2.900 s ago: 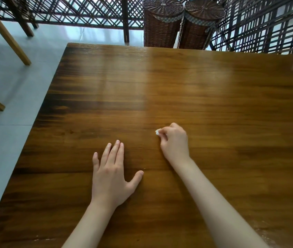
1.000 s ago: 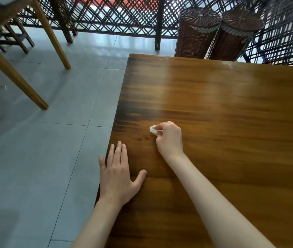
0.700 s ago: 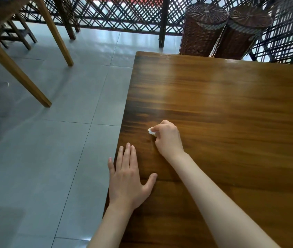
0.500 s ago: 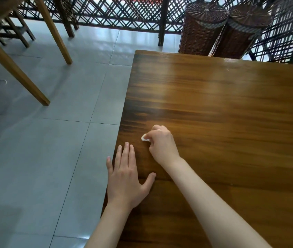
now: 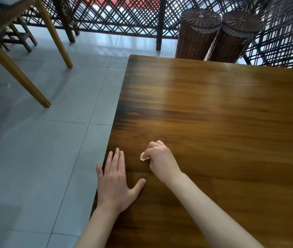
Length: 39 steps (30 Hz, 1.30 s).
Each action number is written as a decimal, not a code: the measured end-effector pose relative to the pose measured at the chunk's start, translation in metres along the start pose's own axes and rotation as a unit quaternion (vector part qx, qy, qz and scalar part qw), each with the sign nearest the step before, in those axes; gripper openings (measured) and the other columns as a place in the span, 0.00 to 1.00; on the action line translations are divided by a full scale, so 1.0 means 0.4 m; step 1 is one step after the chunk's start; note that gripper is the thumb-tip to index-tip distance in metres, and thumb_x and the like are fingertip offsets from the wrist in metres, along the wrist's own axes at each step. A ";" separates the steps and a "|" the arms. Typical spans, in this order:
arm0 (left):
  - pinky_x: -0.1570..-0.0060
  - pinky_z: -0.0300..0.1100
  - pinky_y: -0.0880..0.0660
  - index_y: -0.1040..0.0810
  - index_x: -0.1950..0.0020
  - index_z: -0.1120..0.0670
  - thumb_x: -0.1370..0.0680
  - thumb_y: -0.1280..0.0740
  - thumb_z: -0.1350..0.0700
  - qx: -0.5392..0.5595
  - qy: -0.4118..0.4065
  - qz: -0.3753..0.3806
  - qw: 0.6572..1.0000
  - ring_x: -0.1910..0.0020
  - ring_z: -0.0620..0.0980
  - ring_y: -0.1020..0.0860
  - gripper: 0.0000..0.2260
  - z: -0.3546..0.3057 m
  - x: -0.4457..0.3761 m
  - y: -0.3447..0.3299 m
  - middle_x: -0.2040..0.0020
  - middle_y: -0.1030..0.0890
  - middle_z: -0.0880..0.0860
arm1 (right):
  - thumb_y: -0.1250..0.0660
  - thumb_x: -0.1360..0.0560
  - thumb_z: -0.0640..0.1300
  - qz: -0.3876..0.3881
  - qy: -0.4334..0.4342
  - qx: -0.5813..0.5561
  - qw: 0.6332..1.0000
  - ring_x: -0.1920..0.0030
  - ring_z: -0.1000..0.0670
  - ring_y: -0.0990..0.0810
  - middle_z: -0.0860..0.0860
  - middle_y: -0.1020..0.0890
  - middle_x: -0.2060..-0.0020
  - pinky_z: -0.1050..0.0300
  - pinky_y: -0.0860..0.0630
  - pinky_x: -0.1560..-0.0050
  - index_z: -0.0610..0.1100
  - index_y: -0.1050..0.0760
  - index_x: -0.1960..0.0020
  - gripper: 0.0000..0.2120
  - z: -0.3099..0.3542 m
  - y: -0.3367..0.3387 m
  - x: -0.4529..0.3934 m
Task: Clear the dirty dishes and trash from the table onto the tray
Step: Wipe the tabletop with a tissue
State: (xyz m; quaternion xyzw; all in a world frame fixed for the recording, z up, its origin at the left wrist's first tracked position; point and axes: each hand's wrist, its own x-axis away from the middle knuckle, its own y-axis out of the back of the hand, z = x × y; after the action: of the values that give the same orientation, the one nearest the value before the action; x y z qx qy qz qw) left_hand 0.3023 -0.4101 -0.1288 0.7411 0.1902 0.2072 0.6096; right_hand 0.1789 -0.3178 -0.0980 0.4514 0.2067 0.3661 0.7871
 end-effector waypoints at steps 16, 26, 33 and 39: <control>0.32 0.57 0.50 0.35 0.27 0.56 0.32 0.43 0.29 0.009 -0.038 -0.010 0.999 0.28 0.55 0.39 0.41 -0.205 0.167 -0.018 0.28 0.34 0.54 | 0.35 0.27 0.29 -0.124 -0.185 -0.082 0.971 0.56 0.52 0.22 0.49 0.20 0.58 0.65 0.28 0.53 0.39 0.17 0.53 0.11 -0.239 0.188 0.212; 0.31 0.54 0.55 0.40 0.25 0.54 0.30 0.47 0.30 -0.006 -0.025 -0.018 1.000 0.26 0.53 0.42 0.41 -0.271 0.196 -0.065 0.26 0.38 0.53 | 0.37 0.25 0.31 -0.084 -0.128 -0.010 0.988 0.50 0.51 0.25 0.49 0.20 0.54 0.61 0.26 0.49 0.41 0.18 0.47 0.13 -0.225 0.118 0.303; 0.31 0.55 0.53 0.38 0.26 0.55 0.29 0.46 0.32 -0.023 -0.022 -0.023 0.999 0.27 0.55 0.40 0.39 -0.275 0.200 -0.071 0.26 0.36 0.54 | 0.34 0.25 0.33 -0.057 -0.069 -0.014 0.996 0.51 0.52 0.26 0.50 0.19 0.55 0.63 0.24 0.51 0.43 0.18 0.47 0.11 -0.199 0.101 0.390; 0.31 0.54 0.55 0.39 0.26 0.54 0.29 0.46 0.34 -0.032 -0.018 -0.030 0.999 0.26 0.54 0.41 0.37 -0.276 0.198 -0.073 0.26 0.37 0.53 | 0.33 0.26 0.32 -0.035 -0.038 -0.011 0.999 0.53 0.52 0.25 0.49 0.19 0.56 0.62 0.23 0.53 0.42 0.18 0.48 0.11 -0.192 0.105 0.458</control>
State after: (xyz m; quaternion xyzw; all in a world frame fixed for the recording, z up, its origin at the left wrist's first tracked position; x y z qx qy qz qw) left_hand 0.3086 -0.2713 -0.1326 0.7191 0.1948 0.1814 0.6419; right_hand 0.2307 -0.1217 -0.0999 0.4486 0.1884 0.3237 0.8115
